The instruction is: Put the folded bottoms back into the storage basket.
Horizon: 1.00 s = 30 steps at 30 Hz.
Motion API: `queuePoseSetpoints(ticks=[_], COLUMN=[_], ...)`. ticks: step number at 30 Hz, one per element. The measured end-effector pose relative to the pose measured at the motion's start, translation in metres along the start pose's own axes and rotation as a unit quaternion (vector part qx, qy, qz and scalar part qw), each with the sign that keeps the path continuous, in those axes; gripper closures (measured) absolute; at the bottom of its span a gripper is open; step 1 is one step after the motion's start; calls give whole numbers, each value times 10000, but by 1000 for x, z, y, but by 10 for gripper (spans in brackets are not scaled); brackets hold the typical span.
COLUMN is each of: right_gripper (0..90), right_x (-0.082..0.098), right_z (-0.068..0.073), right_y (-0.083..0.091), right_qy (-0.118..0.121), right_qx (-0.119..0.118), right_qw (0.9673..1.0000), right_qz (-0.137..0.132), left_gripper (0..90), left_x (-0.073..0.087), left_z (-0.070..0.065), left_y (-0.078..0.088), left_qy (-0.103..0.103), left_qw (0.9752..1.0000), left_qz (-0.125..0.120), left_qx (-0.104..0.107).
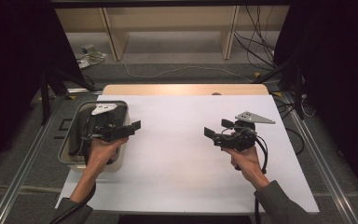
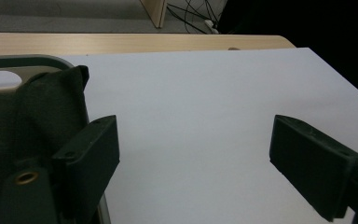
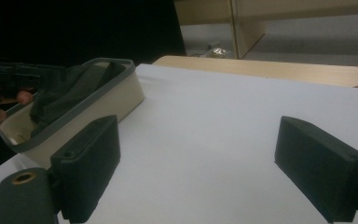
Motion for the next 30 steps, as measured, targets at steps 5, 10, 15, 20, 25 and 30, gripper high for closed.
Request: queuePoseSetpoints(ticks=[5, 10, 15, 20, 25, 30], right_gripper=[147, 147, 147, 147, 129, 107], right_x=[1, 1, 2, 2, 3, 4], right_z=[0, 0, 0, -1, -2, -3], right_y=[2, 4, 6, 9, 12, 14], right_qy=[45, 85, 126, 144, 161, 219], right_qx=[5, -4, -12, 14, -6, 90], right_qw=[10000, 9999, 9999, 9997, 9996, 9994], right_qz=[-21, -70, -117, -178, -221, -247], left_gripper=[157, 158, 157, 157, 157, 157], left_x=[1, 4, 5, 7, 7, 5], left_z=[-6, -10, -16, -25, -36, -46], left_y=[1, 1, 2, 5, 8, 15], left_qy=[-67, -115, -195, -334, -429, -424], left_qw=[10000, 9998, 9995, 9985, 9969, 9949], left_qz=[-74, -126, -247, -393, -585, -773], left_qx=[13, 40, 83, 179, 307, 492])
Point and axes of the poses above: each handheld gripper's, and its own axes: y roughly backward along the jaws, x roughly out of its underside, z roughly to its left, the point moved 8 cm from there along -y, roughly forward along the jaws, and after that the axes turned 13 degrees about -y, right-handed, at the moved point
